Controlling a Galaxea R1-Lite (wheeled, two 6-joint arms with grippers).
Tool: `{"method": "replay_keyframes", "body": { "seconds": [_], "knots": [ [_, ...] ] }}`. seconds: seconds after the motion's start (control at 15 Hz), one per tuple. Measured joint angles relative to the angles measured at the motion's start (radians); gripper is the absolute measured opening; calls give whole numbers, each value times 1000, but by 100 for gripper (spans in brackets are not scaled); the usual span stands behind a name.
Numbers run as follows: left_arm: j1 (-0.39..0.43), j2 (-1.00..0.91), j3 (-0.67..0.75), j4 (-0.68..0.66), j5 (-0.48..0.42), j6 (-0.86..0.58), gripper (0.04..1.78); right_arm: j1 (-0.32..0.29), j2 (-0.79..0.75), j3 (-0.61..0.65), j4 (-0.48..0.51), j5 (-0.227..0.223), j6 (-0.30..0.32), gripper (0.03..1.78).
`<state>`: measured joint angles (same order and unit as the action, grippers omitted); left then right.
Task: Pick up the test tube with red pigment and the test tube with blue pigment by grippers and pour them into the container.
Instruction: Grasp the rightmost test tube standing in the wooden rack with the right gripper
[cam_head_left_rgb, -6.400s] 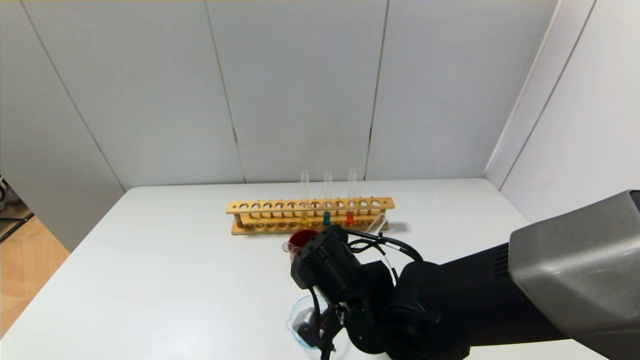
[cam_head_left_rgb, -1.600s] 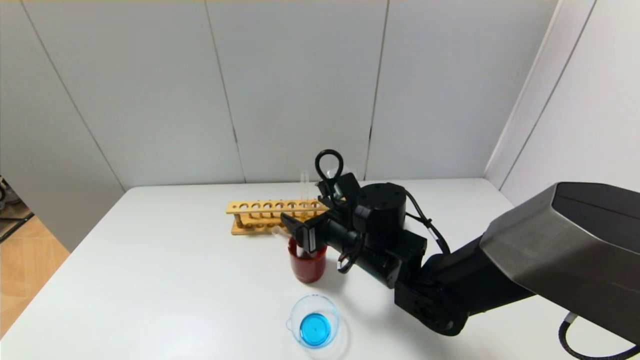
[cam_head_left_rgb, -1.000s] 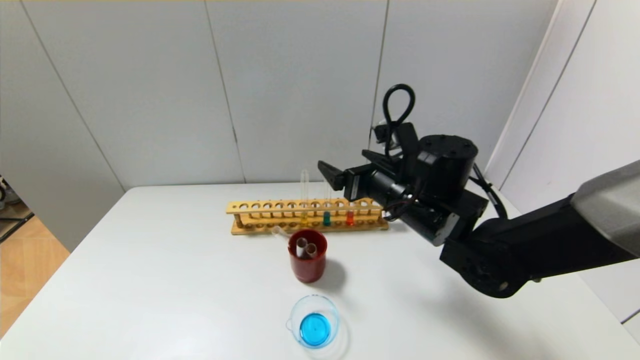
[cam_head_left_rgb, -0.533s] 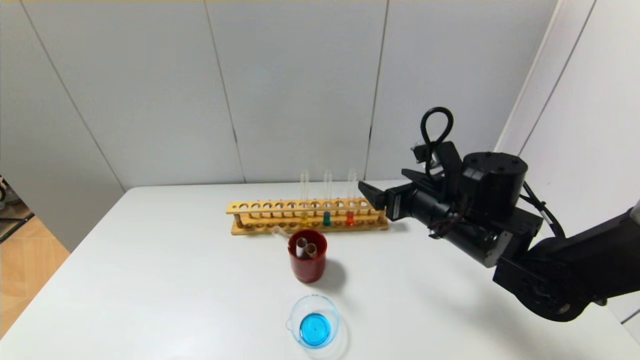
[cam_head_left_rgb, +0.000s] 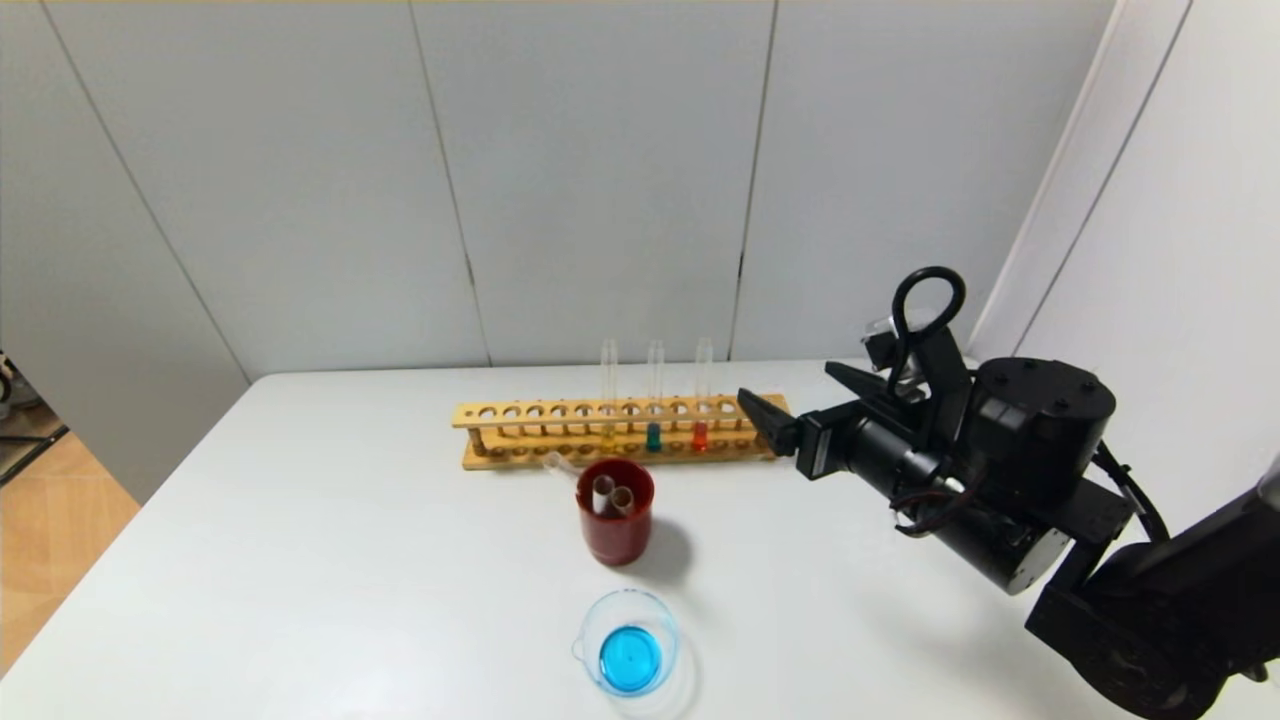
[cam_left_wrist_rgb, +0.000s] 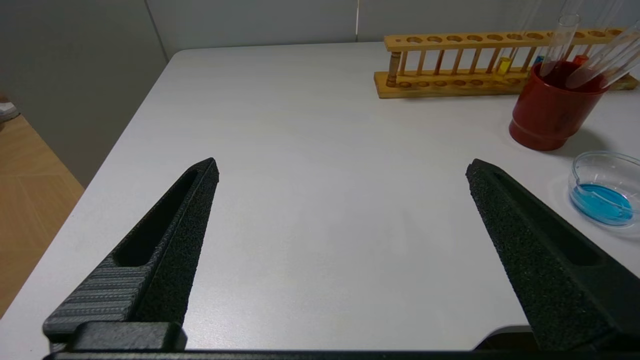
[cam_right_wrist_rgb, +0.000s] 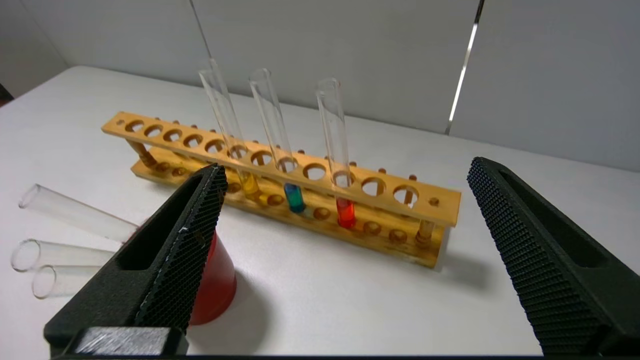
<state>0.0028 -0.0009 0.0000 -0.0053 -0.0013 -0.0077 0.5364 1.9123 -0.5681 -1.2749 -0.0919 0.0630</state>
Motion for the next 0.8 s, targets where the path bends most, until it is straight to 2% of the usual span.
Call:
{"method": "replay_keyframes", "body": {
  "seconds": [0.33, 0.8],
  "knots": [
    [1, 0, 0, 0, 0, 1, 175, 7, 81, -16, -5, 10, -1, 175],
    [0, 0, 0, 0, 0, 1, 175, -40, 281, -262, 24, 16, -71, 175]
  ]
}}
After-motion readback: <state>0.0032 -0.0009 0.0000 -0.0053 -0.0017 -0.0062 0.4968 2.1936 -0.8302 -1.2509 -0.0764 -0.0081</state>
